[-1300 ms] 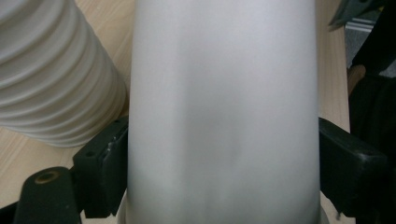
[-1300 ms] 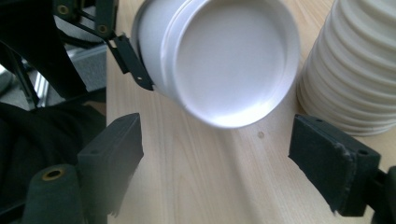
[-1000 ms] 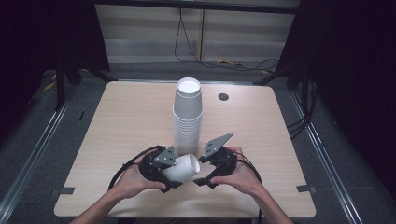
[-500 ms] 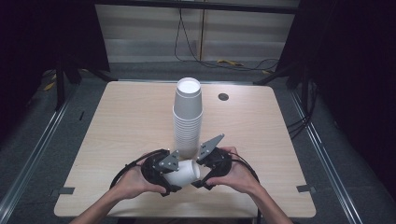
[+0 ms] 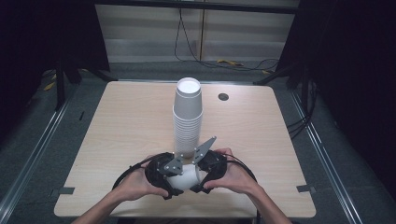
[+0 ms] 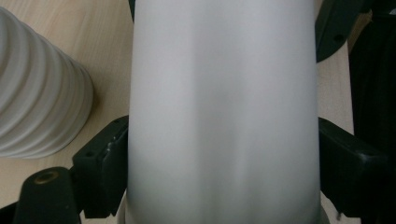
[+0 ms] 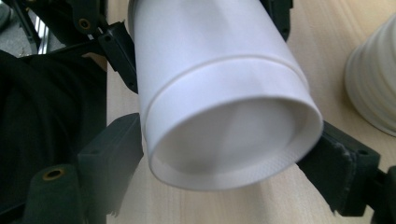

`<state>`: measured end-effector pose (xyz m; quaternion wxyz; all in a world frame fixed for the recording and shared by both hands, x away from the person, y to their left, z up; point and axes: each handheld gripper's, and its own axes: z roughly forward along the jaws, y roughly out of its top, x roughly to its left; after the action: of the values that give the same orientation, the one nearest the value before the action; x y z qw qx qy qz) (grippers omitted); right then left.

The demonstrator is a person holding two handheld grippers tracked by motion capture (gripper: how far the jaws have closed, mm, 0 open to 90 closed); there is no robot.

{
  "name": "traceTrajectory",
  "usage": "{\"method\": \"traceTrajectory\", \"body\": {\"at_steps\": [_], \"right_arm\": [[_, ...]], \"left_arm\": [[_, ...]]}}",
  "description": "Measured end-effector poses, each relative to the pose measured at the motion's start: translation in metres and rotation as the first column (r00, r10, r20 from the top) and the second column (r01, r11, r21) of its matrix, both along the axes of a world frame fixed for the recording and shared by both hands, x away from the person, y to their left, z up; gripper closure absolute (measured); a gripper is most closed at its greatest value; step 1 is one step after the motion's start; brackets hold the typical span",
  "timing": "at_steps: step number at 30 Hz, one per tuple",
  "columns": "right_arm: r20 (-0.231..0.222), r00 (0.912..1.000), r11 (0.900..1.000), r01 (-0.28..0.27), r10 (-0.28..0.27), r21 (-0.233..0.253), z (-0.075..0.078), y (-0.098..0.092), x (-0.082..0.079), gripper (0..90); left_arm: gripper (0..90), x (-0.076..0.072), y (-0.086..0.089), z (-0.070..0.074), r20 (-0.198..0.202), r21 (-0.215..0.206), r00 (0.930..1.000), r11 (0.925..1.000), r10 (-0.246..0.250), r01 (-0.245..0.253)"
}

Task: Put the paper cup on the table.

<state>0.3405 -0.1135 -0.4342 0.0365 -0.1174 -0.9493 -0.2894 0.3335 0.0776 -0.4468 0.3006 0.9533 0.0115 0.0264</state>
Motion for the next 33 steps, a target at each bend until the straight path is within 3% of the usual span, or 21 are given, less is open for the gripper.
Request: {"method": "traceTrajectory", "body": {"at_steps": [18,31,33], "right_arm": [[-0.014,0.9996,0.999,-0.023,0.023,0.033,0.001,0.009,-0.002,21.0],[-0.041,0.9984,0.999,-0.038,0.039,0.019,-0.001,0.01,-0.003,21.1],[-0.041,0.9984,0.999,-0.038,0.039,0.02,-0.002,0.01,-0.003,21.5]], "left_arm": [[15.5,-0.003,-0.003,0.0,-0.001,-0.012,0.9994,0.9994,-0.034,0.034],[15.5,-0.005,-0.002,0.003,0.014,-0.007,0.9973,0.9974,-0.072,0.072],[15.5,-0.005,-0.001,0.002,0.001,-0.024,0.9976,0.9973,-0.07,0.07]]}}
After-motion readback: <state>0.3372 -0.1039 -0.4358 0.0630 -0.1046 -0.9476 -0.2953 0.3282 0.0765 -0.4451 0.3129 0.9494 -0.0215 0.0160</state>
